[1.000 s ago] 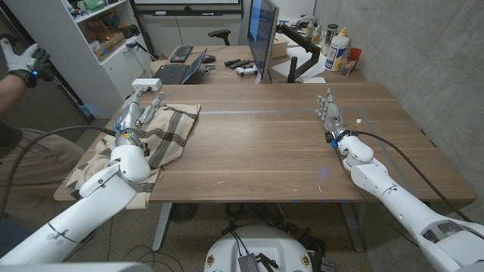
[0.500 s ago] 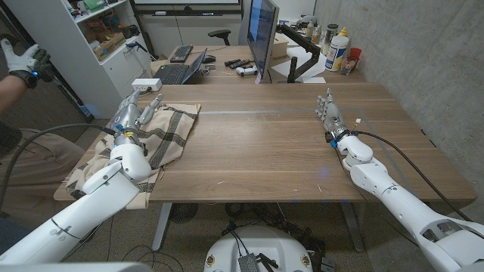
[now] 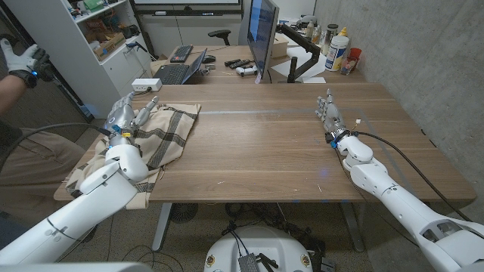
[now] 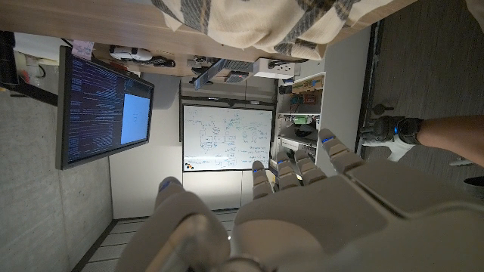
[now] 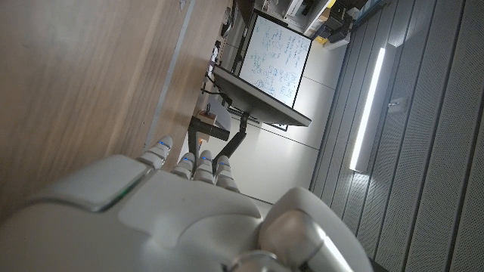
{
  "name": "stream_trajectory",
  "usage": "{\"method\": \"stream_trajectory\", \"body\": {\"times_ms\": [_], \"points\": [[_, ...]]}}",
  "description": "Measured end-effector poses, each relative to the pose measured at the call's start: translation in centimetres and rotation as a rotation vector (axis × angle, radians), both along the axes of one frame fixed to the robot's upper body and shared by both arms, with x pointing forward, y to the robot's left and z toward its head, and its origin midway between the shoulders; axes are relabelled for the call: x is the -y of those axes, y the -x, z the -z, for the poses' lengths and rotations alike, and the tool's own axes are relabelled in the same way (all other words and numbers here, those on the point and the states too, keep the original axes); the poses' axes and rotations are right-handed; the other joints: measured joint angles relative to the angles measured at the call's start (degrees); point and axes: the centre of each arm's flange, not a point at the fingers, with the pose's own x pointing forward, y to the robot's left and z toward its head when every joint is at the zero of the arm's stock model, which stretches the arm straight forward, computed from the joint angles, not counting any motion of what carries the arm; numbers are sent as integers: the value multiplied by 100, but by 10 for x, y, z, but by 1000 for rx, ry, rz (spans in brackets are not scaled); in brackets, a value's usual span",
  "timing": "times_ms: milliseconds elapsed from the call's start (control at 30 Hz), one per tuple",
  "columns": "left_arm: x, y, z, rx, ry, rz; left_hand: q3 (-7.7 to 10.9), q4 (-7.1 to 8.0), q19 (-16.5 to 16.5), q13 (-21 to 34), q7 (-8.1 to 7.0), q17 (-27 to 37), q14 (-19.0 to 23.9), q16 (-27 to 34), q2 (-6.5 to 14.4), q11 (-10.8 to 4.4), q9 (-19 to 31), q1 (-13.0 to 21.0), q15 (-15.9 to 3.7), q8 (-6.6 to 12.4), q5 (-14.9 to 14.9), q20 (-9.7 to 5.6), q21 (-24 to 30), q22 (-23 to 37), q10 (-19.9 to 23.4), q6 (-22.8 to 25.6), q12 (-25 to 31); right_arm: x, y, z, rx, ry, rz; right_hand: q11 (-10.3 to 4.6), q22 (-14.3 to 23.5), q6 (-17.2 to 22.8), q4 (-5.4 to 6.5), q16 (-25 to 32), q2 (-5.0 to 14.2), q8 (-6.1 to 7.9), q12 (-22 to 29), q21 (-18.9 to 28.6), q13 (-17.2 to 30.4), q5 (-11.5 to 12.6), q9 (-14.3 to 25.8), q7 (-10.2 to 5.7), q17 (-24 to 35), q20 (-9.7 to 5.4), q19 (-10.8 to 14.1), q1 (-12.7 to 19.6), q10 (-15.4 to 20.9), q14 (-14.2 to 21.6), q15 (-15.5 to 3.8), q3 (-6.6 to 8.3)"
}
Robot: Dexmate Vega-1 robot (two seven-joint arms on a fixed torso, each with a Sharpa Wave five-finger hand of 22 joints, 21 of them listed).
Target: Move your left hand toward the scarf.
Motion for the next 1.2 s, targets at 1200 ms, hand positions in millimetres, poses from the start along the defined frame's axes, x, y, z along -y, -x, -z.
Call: {"method": "stream_trajectory", "body": {"times_ms": [1200], "points": [[-23, -35, -20, -34, -165, 26, -2, -35, 63, 0, -41, 0, -4, 26, 22, -51, 0, 128, -48, 22, -46, -65, 22, 0, 52, 164, 28, -7, 0, -3, -5, 4, 22, 0, 0, 0, 0, 24, 0, 0, 0, 0, 0, 0, 0, 0, 0, 0, 0, 0, 0, 0, 0, 0]]}}
